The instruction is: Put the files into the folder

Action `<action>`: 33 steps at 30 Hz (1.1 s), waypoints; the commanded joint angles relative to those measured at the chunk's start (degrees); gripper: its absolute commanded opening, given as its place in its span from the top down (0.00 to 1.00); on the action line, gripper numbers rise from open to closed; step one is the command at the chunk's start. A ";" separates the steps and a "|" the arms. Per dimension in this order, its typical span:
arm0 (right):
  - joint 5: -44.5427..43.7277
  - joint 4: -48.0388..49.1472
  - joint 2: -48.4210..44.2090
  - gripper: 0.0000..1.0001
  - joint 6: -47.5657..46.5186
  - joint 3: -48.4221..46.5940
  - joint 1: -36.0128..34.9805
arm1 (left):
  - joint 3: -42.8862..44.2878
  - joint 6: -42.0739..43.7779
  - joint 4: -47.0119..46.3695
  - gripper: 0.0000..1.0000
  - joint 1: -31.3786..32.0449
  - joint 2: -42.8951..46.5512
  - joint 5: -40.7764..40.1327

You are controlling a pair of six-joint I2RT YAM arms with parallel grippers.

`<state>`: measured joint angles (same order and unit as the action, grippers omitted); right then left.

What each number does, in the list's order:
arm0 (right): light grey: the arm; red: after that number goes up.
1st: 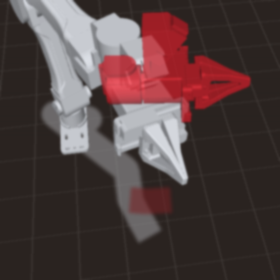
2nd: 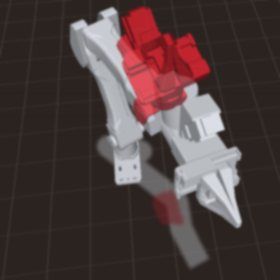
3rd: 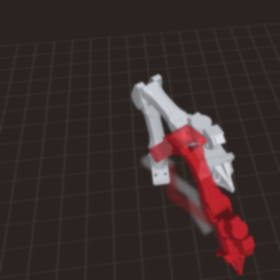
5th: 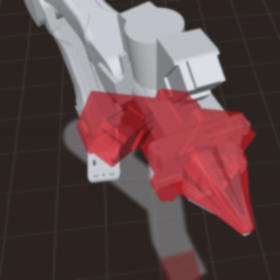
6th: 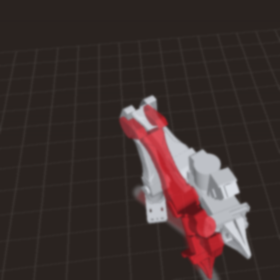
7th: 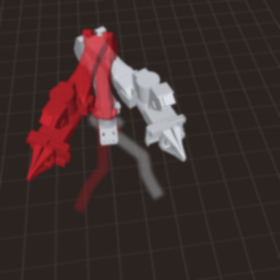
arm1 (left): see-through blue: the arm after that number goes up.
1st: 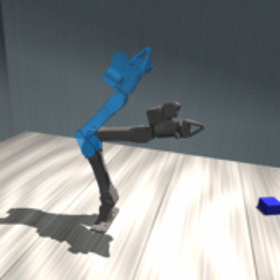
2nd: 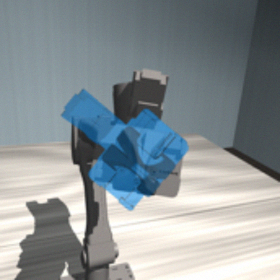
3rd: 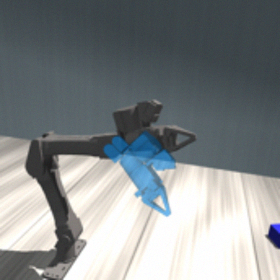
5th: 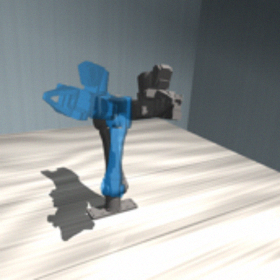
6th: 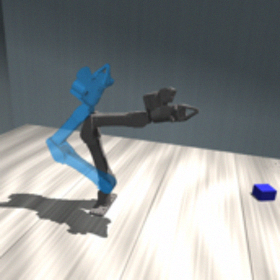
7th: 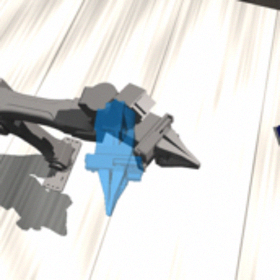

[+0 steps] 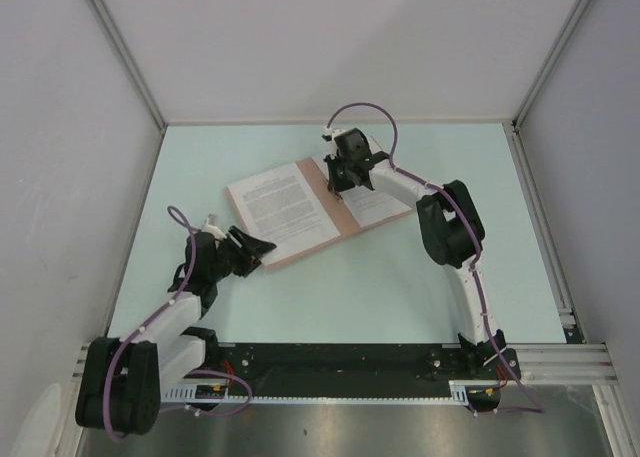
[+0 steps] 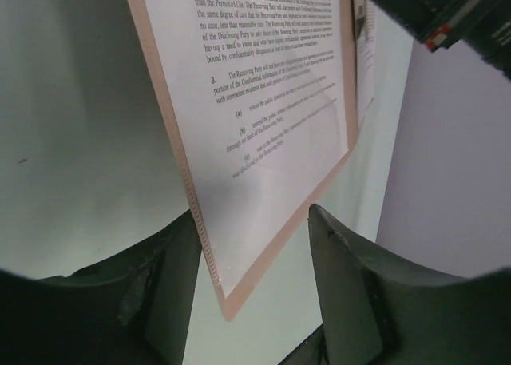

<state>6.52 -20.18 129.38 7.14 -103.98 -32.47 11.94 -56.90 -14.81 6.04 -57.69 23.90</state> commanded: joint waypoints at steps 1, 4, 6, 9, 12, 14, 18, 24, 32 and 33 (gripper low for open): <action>1.12 4.88 -5.19 1.00 2.27 2.47 -0.93 | 1.24 1.18 2.06 0.46 1.51 4.25 -4.21; 0.95 6.64 -6.07 1.00 2.62 4.75 -1.54 | 2.55 2.15 3.38 0.60 1.69 3.73 -4.48; 0.77 7.44 -6.51 1.00 2.88 5.81 -1.72 | 2.82 2.32 3.21 0.70 1.78 2.94 -4.04; -0.02 8.23 -7.82 1.00 2.97 8.09 -2.16 | 3.70 2.59 3.82 0.92 1.87 2.23 -3.86; -2.03 9.02 -10.20 0.74 3.06 11.43 -2.34 | 4.49 3.11 6.28 1.00 2.13 3.11 -4.74; -3.36 8.94 -13.17 0.62 2.80 14.40 -2.60 | 4.75 2.94 7.77 1.00 2.22 3.64 -4.74; -9.40 7.27 -20.10 0.23 -0.27 19.86 -4.70 | 6.07 2.32 11.90 1.00 2.57 5.22 -4.65; -16.80 16.00 -32.49 0.07 -12.46 36.42 -15.31 | 10.20 1.27 20.68 1.00 2.83 5.84 -4.04; -23.92 40.12 -40.53 0.05 -23.03 55.81 -33.07 | 16.00 0.66 32.82 1.00 2.83 5.75 -4.04; -27.32 43.53 -40.00 0.05 -25.83 56.34 -34.84 | 16.35 0.65 33.61 1.00 2.83 5.84 -3.95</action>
<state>-12.23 8.08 90.91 -8.99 -50.74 -61.69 25.10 -55.55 11.53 8.36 -53.01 19.62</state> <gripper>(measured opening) 0.949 0.009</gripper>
